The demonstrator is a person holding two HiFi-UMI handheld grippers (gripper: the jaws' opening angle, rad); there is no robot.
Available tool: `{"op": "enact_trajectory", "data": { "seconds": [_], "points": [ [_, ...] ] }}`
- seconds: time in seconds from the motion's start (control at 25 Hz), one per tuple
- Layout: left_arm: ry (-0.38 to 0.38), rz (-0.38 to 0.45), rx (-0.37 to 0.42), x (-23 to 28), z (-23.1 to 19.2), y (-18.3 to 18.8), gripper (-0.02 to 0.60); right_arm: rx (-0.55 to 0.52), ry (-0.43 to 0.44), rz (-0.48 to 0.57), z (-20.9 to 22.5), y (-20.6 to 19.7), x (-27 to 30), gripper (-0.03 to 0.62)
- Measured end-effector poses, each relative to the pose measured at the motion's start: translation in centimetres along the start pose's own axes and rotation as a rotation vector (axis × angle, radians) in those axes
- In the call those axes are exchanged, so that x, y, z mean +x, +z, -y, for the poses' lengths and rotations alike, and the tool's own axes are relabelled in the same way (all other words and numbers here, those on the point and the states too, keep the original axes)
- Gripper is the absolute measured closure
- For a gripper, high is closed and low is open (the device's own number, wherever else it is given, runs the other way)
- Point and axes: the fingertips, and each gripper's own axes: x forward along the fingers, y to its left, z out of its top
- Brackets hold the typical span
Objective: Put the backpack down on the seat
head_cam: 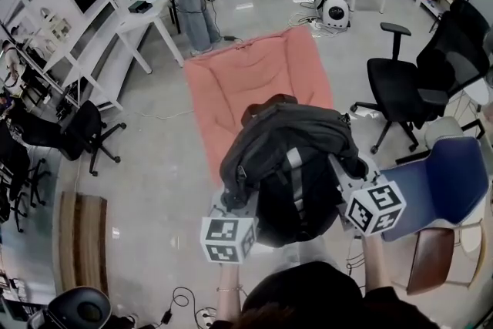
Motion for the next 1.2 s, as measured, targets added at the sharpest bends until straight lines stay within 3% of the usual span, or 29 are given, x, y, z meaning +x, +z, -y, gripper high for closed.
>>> {"op": "enact_trajectory", "data": {
  "seconds": [0.36, 0.96, 1.2],
  "points": [
    [0.026, -0.049, -0.035, 7.4, -3.2, 1.6, 0.442, 0.041, 0.008, -0.038, 4.3, 0.5, 7.6, 0.499],
    [0.095, -0.087, -0.101, 20.5, -8.8, 4.4, 0.443, 0.043, 0.097, -0.108, 11.8, 1.7, 21.8, 0.498],
    [0.117, -0.103, -0.125, 24.5, -10.6, 2.7, 0.446, 0.04, 0.122, -0.123, 13.7, -0.1, 26.2, 0.499]
  ]
}}
